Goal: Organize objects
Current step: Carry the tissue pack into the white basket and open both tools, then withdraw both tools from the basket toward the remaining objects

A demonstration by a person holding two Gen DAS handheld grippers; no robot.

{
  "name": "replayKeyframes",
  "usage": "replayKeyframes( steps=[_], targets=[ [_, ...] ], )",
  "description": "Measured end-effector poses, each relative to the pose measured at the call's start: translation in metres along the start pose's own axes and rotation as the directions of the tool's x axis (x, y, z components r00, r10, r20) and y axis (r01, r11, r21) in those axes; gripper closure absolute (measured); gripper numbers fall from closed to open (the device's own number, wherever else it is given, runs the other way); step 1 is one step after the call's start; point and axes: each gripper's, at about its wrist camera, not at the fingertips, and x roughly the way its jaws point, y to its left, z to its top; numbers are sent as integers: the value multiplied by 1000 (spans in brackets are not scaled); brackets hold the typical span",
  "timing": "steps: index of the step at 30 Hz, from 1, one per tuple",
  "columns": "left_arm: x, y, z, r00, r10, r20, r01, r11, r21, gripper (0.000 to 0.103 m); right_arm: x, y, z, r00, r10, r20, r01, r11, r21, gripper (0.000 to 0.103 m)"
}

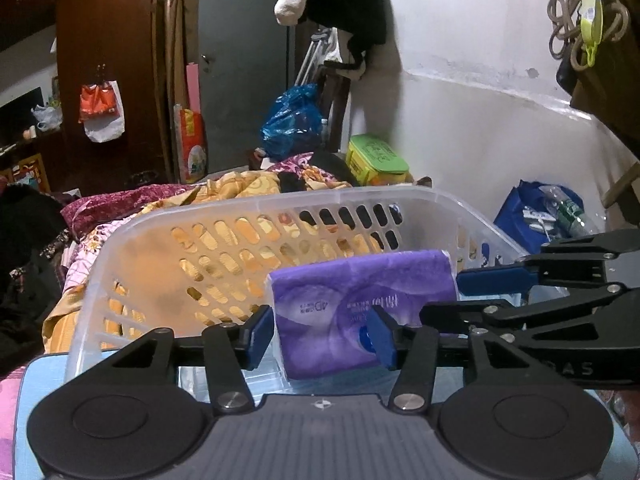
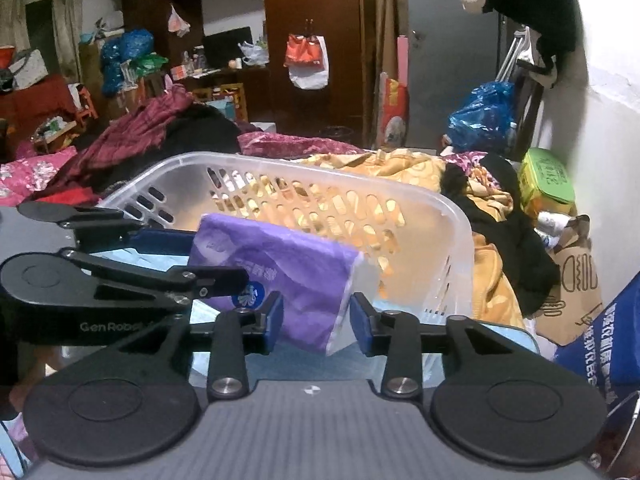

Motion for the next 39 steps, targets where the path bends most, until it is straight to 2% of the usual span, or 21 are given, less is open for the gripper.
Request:
replayKeyframes(
  steps=[1,5,6,8,11,14,17,19,22,25,30,33,35,39],
  targets=[
    [-2,2,0,1000,2,1,-2,1000,-3,41,-2,0,1,1000,-6,6,6,1000,-5,51],
    [-17,5,3,998,31,47,-31,1000,-4,21,-13,4,3,997,-61,47,63,998,-28,26],
    [-23,5,4,997,44,68,-44,999,-6,19,-18,4,3,995,-69,69,71,997,-27,17],
    [-40,2,4,992,63,112,-63,998,-5,17,-30,5,2,989,-69,129,72,997,-16,7],
    [-73,-11,-2,983,79,163,-88,995,47,17,-54,8,-6,975,-61,213,63,998,-4,1],
    [-115,-29,-14,972,91,217,-123,983,137,17,-82,17,-24,954,-36,299,46,999,-27,0],
    [-155,-44,-28,966,97,239,-148,967,207,17,-107,22,-41,940,-10,340,27,999,-44,0],
    [-180,-50,-37,960,111,256,-172,958,230,17,-122,23,-52,932,3,362,18,998,-55,0],
    [-203,-51,-49,961,99,258,-163,958,237,17,-139,26,-63,920,12,393,17,997,-70,0],
    [-211,-47,-63,964,104,245,-162,959,232,17,-146,30,-69,912,3,410,31,997,-76,0],
    [-203,-36,-97,960,159,229,-208,956,208,17,-144,33,-93,903,16,430,12,998,-62,0],
    [-196,-29,-132,952,182,247,-228,958,175,17,-127,32,-110,913,48,404,-28,998,-55,0],
    [-191,-26,-155,946,180,270,-224,964,141,17,-116,35,-123,917,44,396,-23,998,-58,0],
    [-172,-19,-181,951,159,265,-184,980,74,17,-93,34,-140,926,30,377,-19,999,-34,0]
  ],
)
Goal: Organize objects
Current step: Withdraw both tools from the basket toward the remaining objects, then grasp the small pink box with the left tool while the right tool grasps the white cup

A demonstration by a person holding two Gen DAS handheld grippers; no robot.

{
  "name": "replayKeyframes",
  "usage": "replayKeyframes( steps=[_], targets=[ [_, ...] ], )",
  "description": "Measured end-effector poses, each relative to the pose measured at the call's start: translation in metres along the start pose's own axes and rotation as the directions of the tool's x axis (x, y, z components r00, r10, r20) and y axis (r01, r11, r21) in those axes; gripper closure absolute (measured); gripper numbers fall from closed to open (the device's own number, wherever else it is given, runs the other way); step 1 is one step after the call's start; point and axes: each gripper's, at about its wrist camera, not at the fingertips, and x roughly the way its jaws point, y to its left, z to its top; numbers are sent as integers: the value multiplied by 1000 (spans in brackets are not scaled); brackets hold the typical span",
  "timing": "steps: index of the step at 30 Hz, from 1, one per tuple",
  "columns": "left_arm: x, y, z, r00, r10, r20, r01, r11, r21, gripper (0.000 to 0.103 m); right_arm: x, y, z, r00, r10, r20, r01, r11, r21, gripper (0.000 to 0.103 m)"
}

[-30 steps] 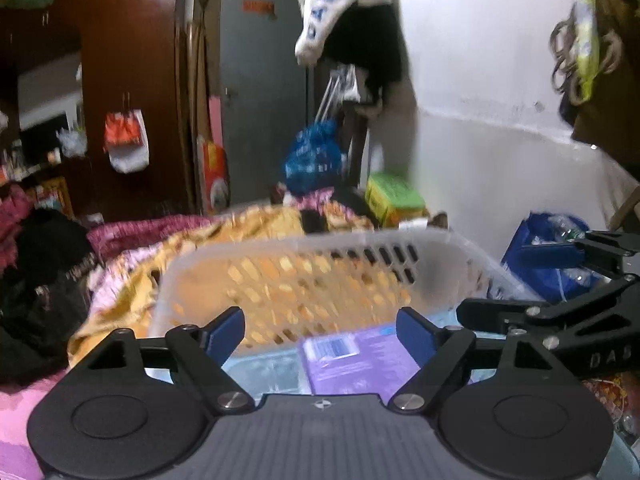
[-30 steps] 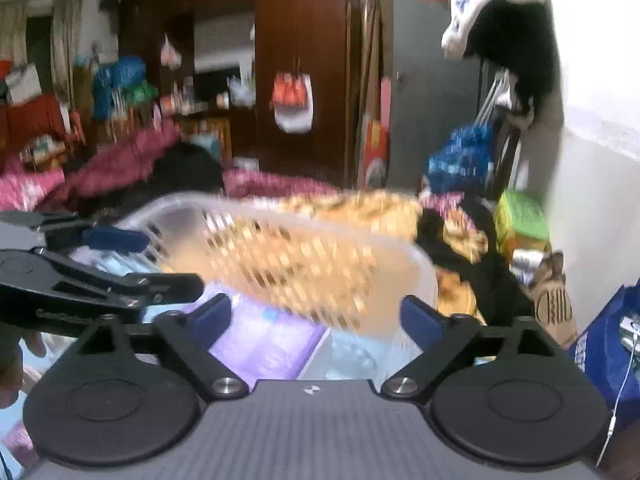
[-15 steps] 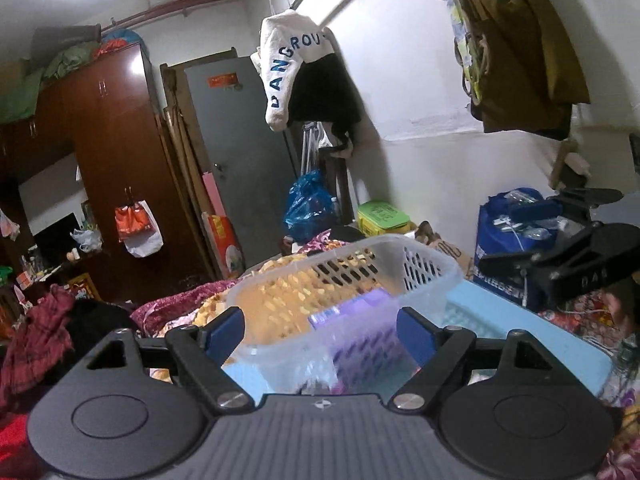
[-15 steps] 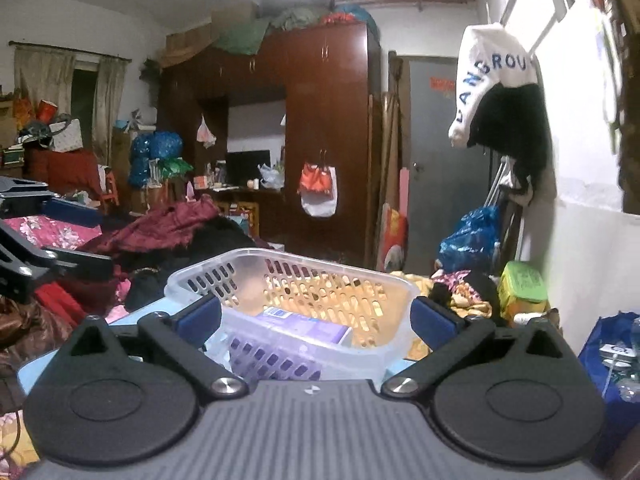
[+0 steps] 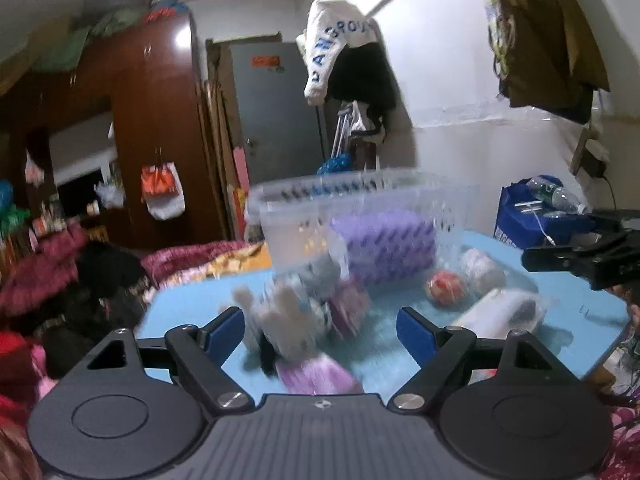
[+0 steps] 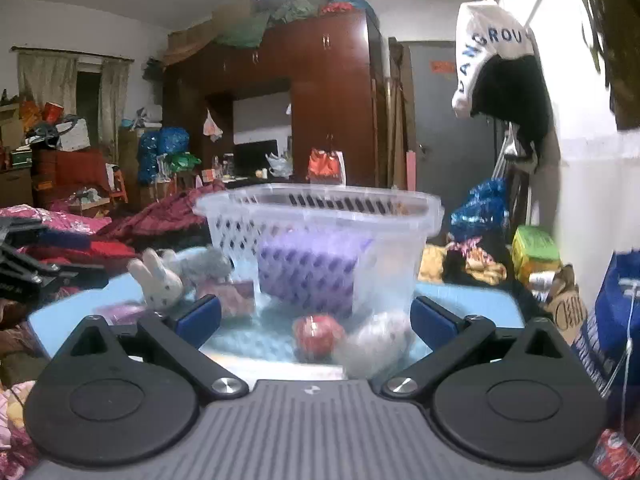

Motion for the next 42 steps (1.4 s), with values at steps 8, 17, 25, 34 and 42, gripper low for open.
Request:
replayKeyframes(
  steps=[8,17,25,34,42],
  targets=[
    [21,18,-28,998,40,-45,-43,996,-78,17,50,-43,-1,985,-90,-145,106,989,107,0],
    [25,15,-43,997,50,-63,-56,995,-88,17,64,-54,-10,972,-63,-226,99,984,148,9],
    [26,17,-48,996,55,-64,-61,993,-97,19,78,-52,-9,958,-59,-281,103,985,142,25],
    [23,18,-52,998,43,-55,-47,995,-92,50,68,-59,-18,951,-60,-304,104,986,131,51],
    [1,22,-58,998,50,37,-47,996,-78,51,37,-66,-20,975,-72,-211,99,988,118,52]
  ],
)
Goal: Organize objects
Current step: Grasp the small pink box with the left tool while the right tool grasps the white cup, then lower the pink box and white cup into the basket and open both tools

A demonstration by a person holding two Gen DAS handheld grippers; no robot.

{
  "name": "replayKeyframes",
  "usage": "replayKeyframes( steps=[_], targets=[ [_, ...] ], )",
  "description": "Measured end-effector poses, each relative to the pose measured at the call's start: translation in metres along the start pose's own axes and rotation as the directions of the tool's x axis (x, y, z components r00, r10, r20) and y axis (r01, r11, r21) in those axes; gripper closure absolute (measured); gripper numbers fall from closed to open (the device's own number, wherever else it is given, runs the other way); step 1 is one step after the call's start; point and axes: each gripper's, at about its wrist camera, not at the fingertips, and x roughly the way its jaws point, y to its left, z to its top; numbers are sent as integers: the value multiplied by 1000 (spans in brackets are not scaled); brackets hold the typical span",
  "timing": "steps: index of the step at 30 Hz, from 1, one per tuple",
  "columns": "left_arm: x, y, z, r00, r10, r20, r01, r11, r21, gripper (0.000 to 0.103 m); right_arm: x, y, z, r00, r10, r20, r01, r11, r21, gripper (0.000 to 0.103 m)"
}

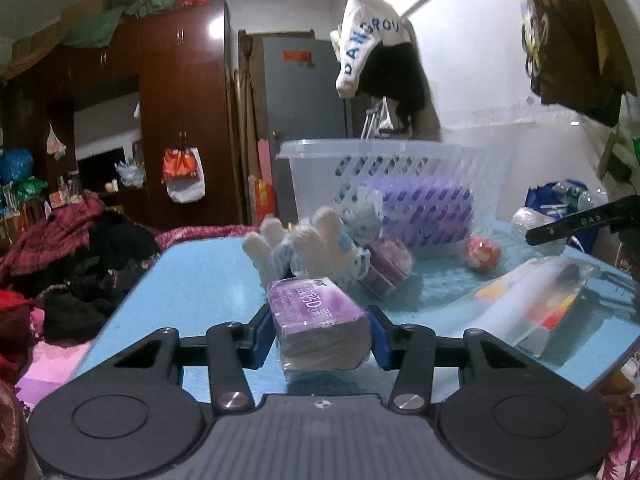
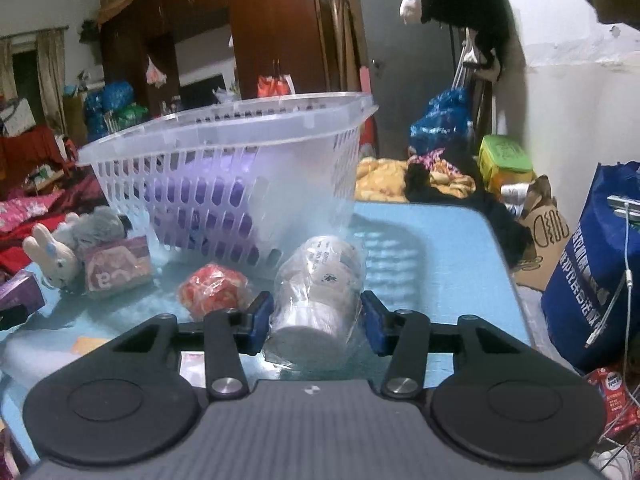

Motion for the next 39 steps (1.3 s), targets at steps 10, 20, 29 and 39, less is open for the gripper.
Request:
replayKeyframes(
  steps=[10,20,29,39],
  targets=[
    [-23,10,22,988,-4,156,8,1000,-22,52,-55,10,12,981,18,195,-13,1000,-27,53],
    [40,-2,146,983,-113,148,112,994,16,52,-44,67,91,961,-7,278,66,977,-201,53],
    [188,-20,186,945,-89,-316,100,995,19,52,58,71,150,995,-93,-38,87,986,-142,52],
    [227,-15,193,894,-76,-441,99,995,28,50,89,66,149,961,-133,-241,101,985,-138,51]
  ],
)
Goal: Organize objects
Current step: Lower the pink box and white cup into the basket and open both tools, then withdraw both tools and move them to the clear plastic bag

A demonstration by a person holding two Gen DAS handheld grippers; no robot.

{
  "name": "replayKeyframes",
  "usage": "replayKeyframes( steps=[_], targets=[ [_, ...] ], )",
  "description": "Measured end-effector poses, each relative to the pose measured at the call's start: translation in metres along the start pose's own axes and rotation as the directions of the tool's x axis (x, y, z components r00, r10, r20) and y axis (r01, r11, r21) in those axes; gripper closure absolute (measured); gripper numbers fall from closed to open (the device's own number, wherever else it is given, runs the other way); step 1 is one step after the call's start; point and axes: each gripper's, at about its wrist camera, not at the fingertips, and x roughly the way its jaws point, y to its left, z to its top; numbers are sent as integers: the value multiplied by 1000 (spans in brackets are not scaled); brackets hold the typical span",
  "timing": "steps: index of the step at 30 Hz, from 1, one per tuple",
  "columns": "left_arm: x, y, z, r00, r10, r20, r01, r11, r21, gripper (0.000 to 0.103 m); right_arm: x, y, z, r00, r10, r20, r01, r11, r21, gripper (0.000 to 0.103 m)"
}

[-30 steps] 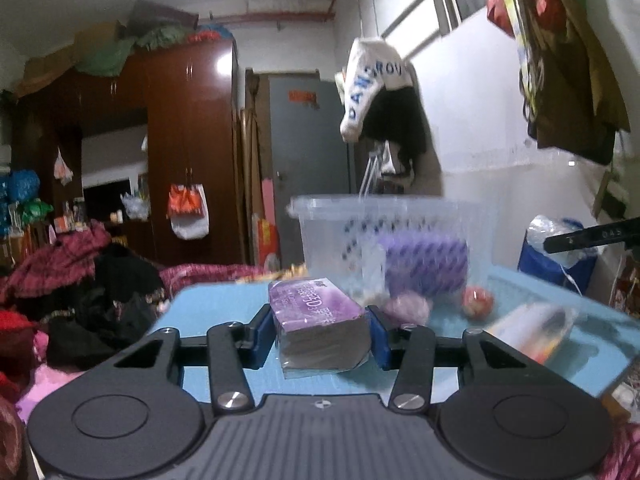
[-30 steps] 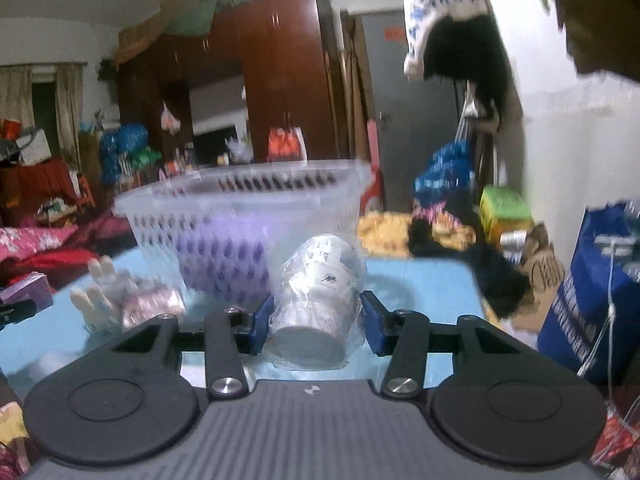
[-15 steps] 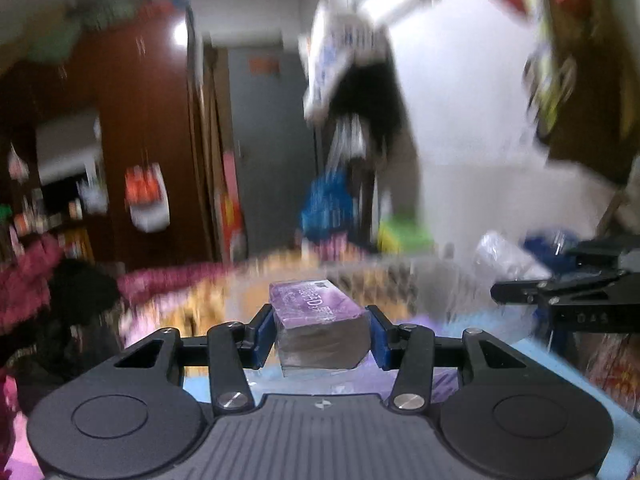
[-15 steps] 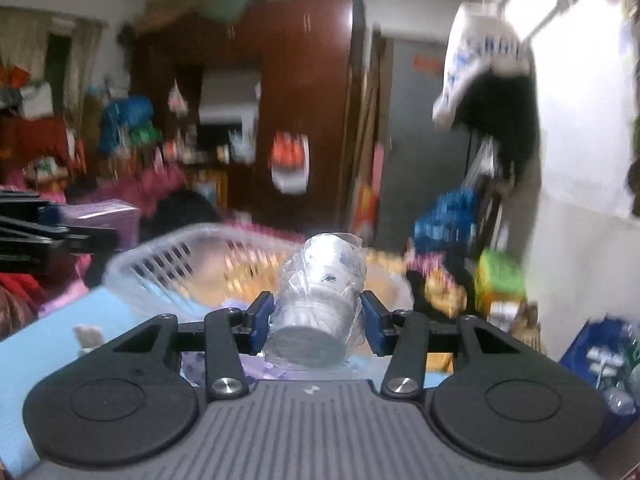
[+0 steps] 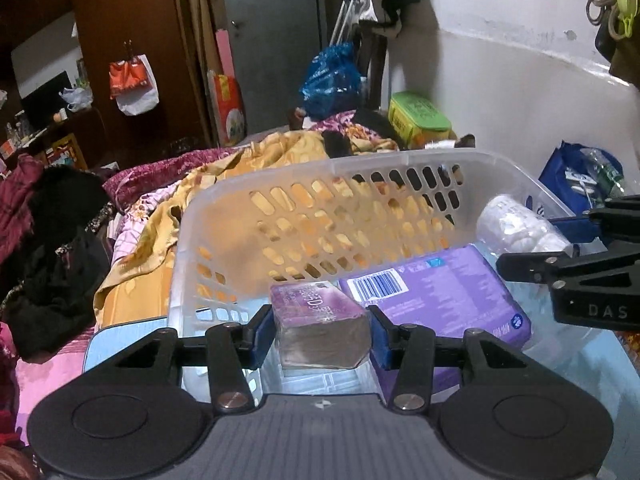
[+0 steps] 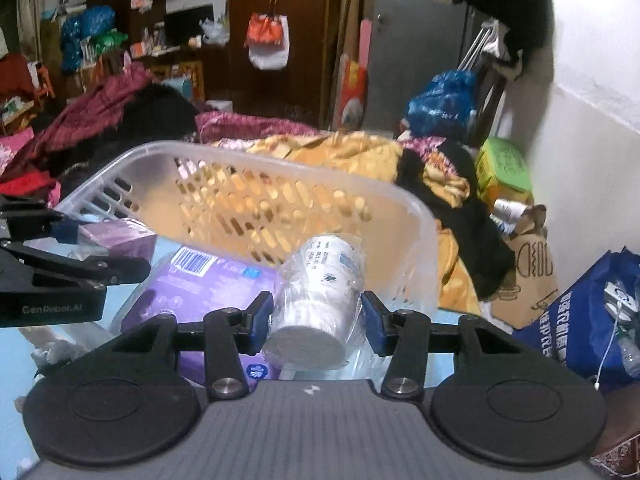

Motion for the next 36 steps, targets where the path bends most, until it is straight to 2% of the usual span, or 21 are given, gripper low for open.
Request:
replayKeyframes(
  steps=[3,5,6,8,11,13,15,19,22,24,27,30,33,35,36],
  targets=[
    [4,-2,5,1000,16,-19,-16,1000,4,49,3,-4,1,1000,13,-25,-13,1000,10,50],
    [6,-8,6,1000,24,-21,-23,999,31,39,9,-5,0,998,11,-66,-11,1000,0,49],
    [5,-9,6,1000,15,-25,-15,999,32,37,10,-5,-1,997,10,-79,-11,1000,-8,49],
    [5,-11,4,1000,5,-19,-5,1000,24,30,8,-5,0,997,20,-69,-20,1000,-1,44],
    [3,-11,2,1000,12,9,-12,1000,27,30,6,-3,-2,998,19,-62,-20,1000,-11,41],
    [-4,-9,0,998,30,48,-31,999,17,30,1,-5,-3,999,21,-40,-22,1000,-11,36],
    [-16,-6,-3,994,49,101,-50,999,6,30,-4,-8,-2,1000,14,0,-14,1000,-10,21],
    [-54,3,-14,977,54,208,-52,999,-16,26,-19,-12,-3,997,22,67,-21,1000,-13,18],
    [-88,7,-28,956,45,289,-43,999,-11,25,-37,-11,-11,987,10,158,-6,1000,-24,10],
    [-112,8,-42,937,53,346,-57,998,1,21,-57,-10,-24,966,16,256,-10,1000,-26,0],
    [-150,11,-69,905,68,420,-76,997,1,19,-83,-6,-48,923,47,382,-41,999,-23,0],
    [-178,14,-91,882,59,468,-69,998,3,17,-102,-1,-79,875,67,480,-76,997,0,0],
    [-198,11,-118,857,76,510,-93,996,7,15,-112,0,-110,834,107,542,-148,988,32,0],
    [-202,5,-134,845,79,528,-103,995,17,14,-113,0,-129,818,140,558,-194,980,39,0],
    [-203,2,-143,841,73,537,-101,995,22,14,-112,0,-137,817,149,556,-204,978,37,0]
  ],
)
